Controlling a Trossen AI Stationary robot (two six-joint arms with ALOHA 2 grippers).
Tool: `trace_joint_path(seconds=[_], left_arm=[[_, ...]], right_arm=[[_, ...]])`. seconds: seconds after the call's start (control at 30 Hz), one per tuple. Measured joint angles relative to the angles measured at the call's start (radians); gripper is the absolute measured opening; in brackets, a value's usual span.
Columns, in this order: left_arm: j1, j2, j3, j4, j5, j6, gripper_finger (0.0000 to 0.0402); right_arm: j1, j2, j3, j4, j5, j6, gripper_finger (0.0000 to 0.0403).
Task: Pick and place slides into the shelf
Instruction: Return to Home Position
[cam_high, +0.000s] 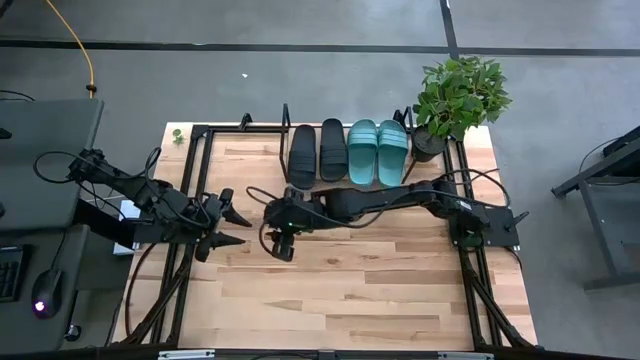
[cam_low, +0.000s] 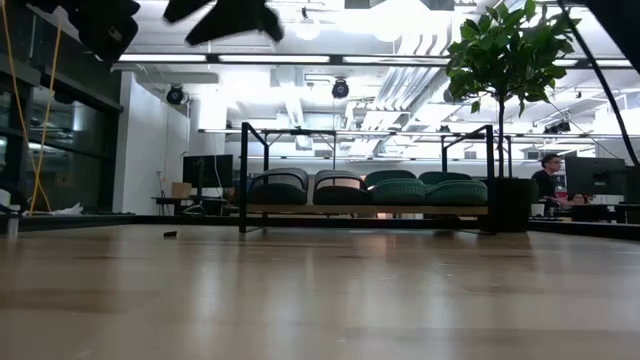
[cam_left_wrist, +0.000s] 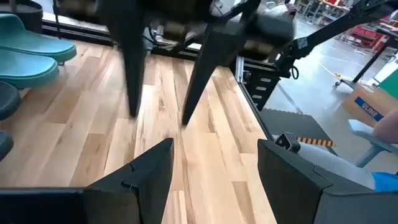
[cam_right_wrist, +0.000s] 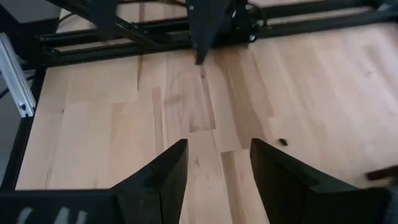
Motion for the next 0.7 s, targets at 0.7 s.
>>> trace_joint_path(seconds=[0.7], left_arm=[[0.0, 0.0, 0.0, 0.104, -0.106, 0.067, 0.0215]], right_arm=[[0.073, -0.123, 0.0, -0.105, 0.017, -0.156, 0.0165]])
